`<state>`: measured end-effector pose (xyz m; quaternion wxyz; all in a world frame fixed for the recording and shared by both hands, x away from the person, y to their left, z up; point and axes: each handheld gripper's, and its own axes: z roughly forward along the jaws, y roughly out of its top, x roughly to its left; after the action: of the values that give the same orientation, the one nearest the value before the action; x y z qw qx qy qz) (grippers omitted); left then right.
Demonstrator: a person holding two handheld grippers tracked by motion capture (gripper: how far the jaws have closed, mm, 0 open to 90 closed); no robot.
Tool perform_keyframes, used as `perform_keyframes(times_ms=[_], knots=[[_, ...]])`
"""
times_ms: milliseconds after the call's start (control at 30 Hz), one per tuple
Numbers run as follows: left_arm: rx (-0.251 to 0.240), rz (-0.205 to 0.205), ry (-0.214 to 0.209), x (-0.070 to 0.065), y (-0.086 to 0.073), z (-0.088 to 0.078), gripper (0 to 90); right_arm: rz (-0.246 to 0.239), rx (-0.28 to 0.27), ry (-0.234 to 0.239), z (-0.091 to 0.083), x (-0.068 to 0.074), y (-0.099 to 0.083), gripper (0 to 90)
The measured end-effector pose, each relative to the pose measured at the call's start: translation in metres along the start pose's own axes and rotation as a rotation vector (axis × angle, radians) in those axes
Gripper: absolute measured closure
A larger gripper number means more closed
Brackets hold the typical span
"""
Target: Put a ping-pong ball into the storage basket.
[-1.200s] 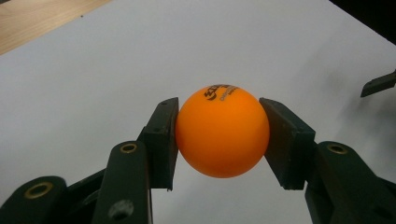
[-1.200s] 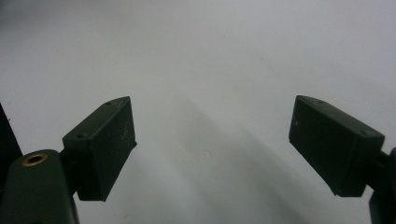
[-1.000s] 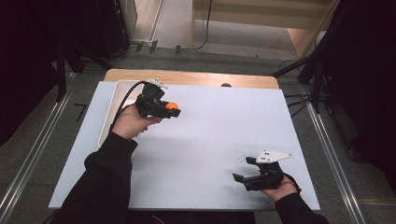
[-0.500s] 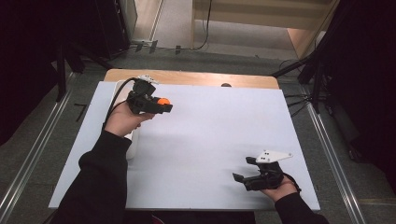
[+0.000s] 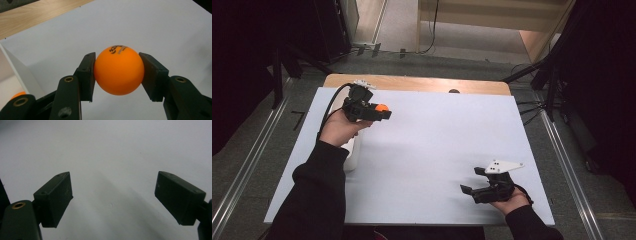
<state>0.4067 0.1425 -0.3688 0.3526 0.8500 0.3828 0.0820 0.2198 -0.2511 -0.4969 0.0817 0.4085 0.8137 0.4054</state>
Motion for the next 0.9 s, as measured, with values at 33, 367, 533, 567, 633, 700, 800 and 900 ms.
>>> perform_keyframes(times_ms=[33,367,533,567,633,700,800,900], knots=[[0.001,0.001,0.000,0.001,0.000,-0.001,50.5,0.001,0.000,0.001,0.000,0.000,0.000,13.2],[-0.012,-0.026,0.026,0.010,-0.005,-0.009,50.5,-0.008,-0.001,-0.001,0.001,-0.001,0.002,13.2],[-0.021,-0.041,0.046,0.014,-0.007,-0.013,50.6,-0.010,0.000,0.002,0.002,-0.001,0.003,13.2],[-0.020,-0.039,0.047,0.014,-0.007,-0.013,50.6,-0.012,-0.001,0.004,0.002,-0.001,0.003,13.2],[-0.022,-0.045,0.053,0.016,-0.009,-0.014,50.6,-0.014,-0.002,0.004,0.003,-0.001,0.003,13.2],[-0.023,-0.054,0.057,0.018,-0.010,-0.015,50.6,-0.014,-0.002,0.004,0.003,-0.001,0.003,13.2],[-0.021,-0.061,0.070,0.021,-0.011,-0.016,50.5,-0.013,-0.001,0.002,0.002,-0.002,0.003,13.2],[-0.022,-0.065,0.075,0.023,-0.012,-0.016,50.6,-0.010,-0.002,0.002,0.002,-0.002,0.003,13.2]])
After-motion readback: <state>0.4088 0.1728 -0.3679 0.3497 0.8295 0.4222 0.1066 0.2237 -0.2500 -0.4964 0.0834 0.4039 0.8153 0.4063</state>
